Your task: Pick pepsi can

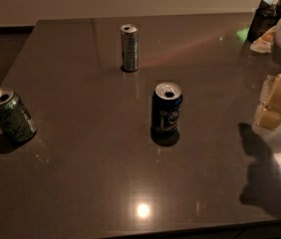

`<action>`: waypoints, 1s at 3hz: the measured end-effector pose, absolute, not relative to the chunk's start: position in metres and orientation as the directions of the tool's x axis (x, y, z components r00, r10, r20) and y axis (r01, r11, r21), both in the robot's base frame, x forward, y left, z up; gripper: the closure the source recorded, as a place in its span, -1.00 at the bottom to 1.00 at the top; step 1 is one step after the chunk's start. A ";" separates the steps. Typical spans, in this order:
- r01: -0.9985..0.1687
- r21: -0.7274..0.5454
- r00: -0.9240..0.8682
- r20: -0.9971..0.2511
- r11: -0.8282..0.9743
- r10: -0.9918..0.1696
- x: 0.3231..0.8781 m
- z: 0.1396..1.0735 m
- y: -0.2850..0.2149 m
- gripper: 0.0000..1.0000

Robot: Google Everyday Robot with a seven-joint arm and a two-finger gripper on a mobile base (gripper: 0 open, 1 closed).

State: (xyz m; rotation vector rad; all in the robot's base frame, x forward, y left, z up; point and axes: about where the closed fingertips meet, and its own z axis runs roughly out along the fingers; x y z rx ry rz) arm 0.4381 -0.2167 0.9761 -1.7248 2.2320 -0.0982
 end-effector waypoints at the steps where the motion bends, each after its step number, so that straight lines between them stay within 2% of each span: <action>1: -0.931 -0.246 -0.221 -0.207 0.270 -0.953 0.438 0.976 -0.217 -1.00; 3: -0.942 -0.217 -0.195 -0.271 0.257 -0.943 0.450 0.964 -0.200 -1.00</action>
Offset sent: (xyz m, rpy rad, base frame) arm 0.0083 0.0094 -0.0075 0.0412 0.0223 0.0303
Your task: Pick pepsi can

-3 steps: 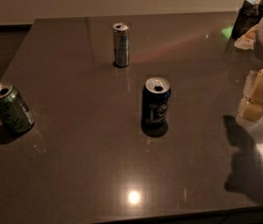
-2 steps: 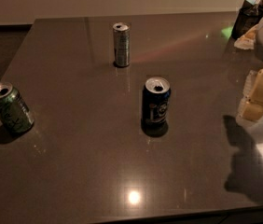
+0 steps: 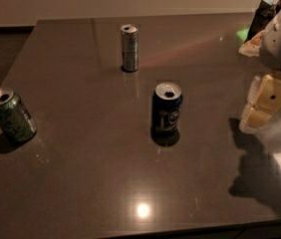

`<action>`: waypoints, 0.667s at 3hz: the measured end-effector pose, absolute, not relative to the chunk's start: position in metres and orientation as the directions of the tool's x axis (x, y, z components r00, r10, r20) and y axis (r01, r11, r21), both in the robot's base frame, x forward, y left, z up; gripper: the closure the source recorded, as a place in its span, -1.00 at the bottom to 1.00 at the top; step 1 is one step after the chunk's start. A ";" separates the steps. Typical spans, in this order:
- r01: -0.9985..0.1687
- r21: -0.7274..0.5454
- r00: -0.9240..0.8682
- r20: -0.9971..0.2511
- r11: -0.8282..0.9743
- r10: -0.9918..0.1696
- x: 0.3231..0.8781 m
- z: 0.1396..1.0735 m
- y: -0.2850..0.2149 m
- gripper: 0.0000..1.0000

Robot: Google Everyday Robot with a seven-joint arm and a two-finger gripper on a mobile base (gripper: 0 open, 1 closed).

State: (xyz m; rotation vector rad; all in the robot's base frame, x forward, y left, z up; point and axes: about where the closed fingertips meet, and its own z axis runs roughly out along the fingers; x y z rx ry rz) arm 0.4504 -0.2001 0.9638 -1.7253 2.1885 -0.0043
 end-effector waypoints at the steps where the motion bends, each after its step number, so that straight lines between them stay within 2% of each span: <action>1: -0.958 -0.171 -0.165 -0.335 0.232 -0.928 0.470 0.941 -0.172 -1.00; 2: -0.969 -0.140 -0.135 -0.385 0.202 -0.913 0.480 0.927 -0.146 -1.00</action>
Offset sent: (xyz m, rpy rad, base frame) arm 0.0409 0.0879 -0.0538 0.2103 0.0756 0.1334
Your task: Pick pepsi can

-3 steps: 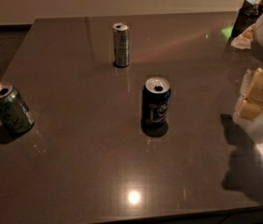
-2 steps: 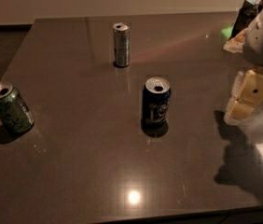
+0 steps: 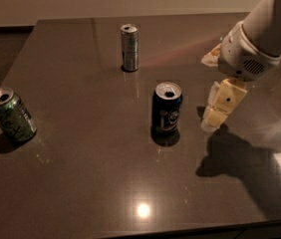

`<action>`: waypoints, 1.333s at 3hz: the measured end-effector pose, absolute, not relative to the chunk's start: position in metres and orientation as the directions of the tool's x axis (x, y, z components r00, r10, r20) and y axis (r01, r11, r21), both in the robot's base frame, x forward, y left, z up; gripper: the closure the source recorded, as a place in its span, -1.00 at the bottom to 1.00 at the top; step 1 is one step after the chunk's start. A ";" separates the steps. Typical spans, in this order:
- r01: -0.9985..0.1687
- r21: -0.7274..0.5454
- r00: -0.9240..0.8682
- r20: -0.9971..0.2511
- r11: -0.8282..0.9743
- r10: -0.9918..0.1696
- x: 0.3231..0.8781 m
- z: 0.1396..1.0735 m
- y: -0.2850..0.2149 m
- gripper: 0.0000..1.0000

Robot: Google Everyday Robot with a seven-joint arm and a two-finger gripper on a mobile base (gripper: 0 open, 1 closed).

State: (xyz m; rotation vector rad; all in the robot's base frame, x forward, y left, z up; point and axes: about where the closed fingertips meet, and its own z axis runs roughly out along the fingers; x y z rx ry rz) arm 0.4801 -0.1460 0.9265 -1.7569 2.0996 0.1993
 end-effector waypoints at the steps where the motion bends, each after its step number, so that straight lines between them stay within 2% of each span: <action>1: -0.977 -0.118 -0.110 -0.429 0.177 -0.896 0.486 0.913 -0.120 -1.00; 3: -0.990 -0.075 -0.071 -0.483 0.122 -0.873 0.486 0.895 -0.082 -1.00; 4: -0.993 -0.068 -0.049 -0.502 0.096 -0.864 0.486 0.892 -0.066 -0.71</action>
Offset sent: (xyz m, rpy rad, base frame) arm 0.0067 0.0688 -0.0422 0.1318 0.0643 0.0985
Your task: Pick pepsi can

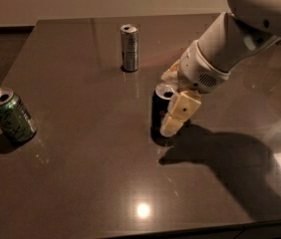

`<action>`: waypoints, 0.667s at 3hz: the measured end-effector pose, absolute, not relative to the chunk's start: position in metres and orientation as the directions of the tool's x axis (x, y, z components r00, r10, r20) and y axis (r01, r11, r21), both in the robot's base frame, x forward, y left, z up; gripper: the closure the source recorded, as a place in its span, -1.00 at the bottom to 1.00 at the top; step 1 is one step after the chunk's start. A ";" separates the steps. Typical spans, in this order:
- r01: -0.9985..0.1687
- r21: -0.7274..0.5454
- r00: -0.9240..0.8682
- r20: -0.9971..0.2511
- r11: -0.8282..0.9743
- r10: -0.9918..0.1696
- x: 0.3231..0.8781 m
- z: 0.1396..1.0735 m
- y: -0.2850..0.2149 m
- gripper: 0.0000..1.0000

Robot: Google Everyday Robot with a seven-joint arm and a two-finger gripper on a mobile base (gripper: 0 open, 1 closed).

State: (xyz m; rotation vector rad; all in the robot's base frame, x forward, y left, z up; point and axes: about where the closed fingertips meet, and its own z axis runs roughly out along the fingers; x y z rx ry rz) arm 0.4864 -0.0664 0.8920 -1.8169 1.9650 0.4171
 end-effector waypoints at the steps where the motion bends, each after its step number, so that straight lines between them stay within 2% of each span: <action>1: -0.994 -0.065 -0.040 -0.529 0.088 -0.848 0.490 0.894 -0.057 -0.24; 2: -0.994 -0.069 -0.034 -0.548 0.086 -0.836 0.493 0.901 -0.056 0.23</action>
Offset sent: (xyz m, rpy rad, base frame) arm 0.0121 0.0085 0.0153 0.0823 -0.0102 0.0125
